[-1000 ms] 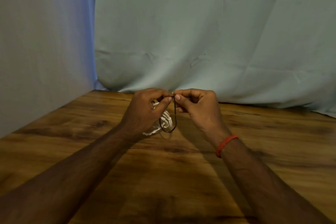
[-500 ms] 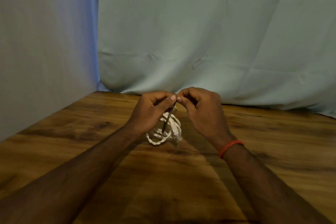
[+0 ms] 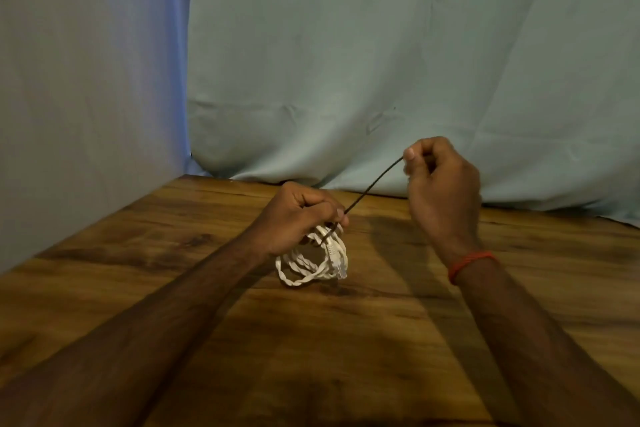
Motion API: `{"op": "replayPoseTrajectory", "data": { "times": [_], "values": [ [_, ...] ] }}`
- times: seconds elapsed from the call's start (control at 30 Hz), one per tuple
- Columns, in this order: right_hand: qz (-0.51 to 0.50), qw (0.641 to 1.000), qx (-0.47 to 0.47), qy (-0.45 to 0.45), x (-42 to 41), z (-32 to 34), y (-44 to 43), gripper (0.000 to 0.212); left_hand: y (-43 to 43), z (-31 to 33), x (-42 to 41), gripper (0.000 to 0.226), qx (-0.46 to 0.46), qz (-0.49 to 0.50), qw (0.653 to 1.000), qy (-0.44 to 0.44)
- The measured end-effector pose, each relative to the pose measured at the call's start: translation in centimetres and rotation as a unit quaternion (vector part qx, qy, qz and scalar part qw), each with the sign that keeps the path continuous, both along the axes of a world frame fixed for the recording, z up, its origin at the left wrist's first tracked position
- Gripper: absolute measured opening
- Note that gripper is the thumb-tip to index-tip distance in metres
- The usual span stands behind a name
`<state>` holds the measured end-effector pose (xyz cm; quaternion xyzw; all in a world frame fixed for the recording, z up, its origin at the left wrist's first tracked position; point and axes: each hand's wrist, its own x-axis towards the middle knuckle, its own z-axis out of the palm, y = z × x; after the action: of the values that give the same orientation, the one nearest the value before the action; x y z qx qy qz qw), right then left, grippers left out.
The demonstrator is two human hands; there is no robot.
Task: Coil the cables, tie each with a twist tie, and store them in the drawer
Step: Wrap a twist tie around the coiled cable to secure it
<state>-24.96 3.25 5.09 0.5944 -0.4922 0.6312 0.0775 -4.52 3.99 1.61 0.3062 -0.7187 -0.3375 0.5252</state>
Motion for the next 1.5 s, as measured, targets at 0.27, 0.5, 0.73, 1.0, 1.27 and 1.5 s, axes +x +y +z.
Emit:
{"op": "replayPoseTrajectory", "data": {
  "times": [0.27,0.5,0.73,1.0,1.27,1.5],
  "values": [
    [-0.029,0.986,0.062,-0.152,-2.8,-0.4,-1.5,0.019,0.5,0.4,-0.8,0.019,0.045,-0.032,0.998,0.020],
    [0.041,0.963,0.101,-0.246,-2.6,-0.4,-2.2,0.017,0.9,0.7,-0.8,0.027,0.088,-0.062,0.992,0.061],
    [0.049,0.958,0.114,-0.257,-4.6,1.0,-2.1,0.023,1.5,1.4,-2.0,0.017,0.092,-0.030,0.994,0.054],
    [0.137,0.914,0.173,-0.340,-3.3,0.7,-0.8,0.017,1.4,0.9,-2.8,0.040,0.119,-0.019,0.983,0.139],
    [0.426,0.810,0.355,-0.191,4.7,-0.2,2.7,0.090,0.7,1.9,-1.8,0.032,0.188,0.040,0.907,0.375],
    [0.315,0.920,0.225,0.061,5.9,-1.8,2.8,0.046,0.6,0.8,-2.2,0.023,0.196,0.119,0.901,0.369]
  ]
}}
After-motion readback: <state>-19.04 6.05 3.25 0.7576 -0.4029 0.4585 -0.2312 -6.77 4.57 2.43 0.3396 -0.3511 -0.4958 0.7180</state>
